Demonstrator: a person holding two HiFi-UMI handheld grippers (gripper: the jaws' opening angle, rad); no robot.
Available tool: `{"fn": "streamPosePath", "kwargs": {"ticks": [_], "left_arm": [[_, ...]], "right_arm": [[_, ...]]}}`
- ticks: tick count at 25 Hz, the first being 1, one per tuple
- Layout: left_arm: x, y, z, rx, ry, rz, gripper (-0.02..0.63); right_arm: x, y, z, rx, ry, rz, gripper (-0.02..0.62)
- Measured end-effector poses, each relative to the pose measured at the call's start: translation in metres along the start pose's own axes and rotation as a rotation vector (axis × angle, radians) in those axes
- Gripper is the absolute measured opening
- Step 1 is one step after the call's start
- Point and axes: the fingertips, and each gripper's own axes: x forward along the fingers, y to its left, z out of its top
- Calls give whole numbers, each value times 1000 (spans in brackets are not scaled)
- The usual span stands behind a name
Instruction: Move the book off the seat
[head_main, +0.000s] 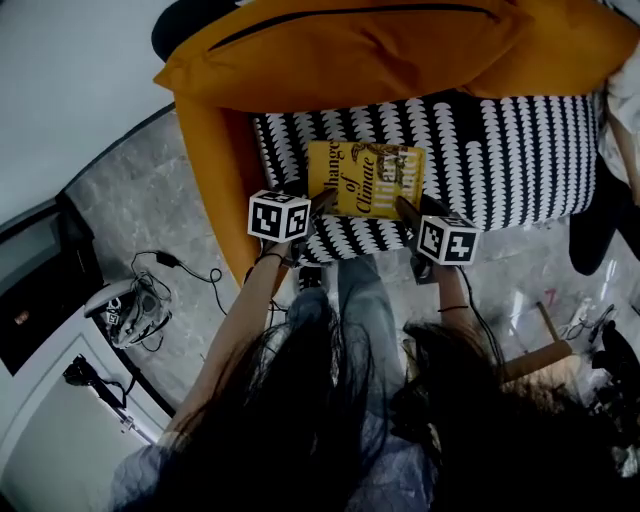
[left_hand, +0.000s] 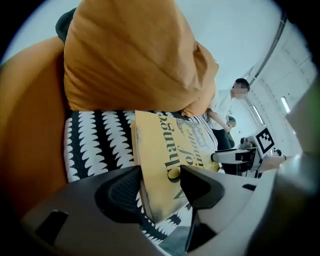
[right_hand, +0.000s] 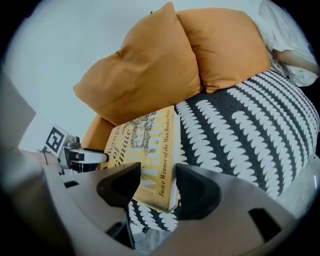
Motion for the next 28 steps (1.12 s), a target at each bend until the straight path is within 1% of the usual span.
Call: {"fn": "streamPosePath", "kwargs": {"ticks": [2,7,12,16,18,21,28], "left_arm": [[-34,-24,7,28,-31,-15,255],[-111,-76,26,82,-119,-48,252],[-152,-108,17,123,-184,-35,252],[-211,-147,23,185,-249,-29,252],[-220,-154,29,198,-258,-29,252],[-220,-157,37,210,-258,-32,252],[-257,-171,30,208,-288,-42,252]], "right_arm": [[-38,22,6,-15,-31,-10,233],[-124,72,26,-91,-110,-49,233],[-169,95,17,-132,-180,-49,233],[-227,130,20,-158,-252,-42,233],[-237,135,24,-160,-262,-39,233],[-240,134,30,-156,-265,-44,232],[-271,163,28,-202,-290,-61,232]]}}
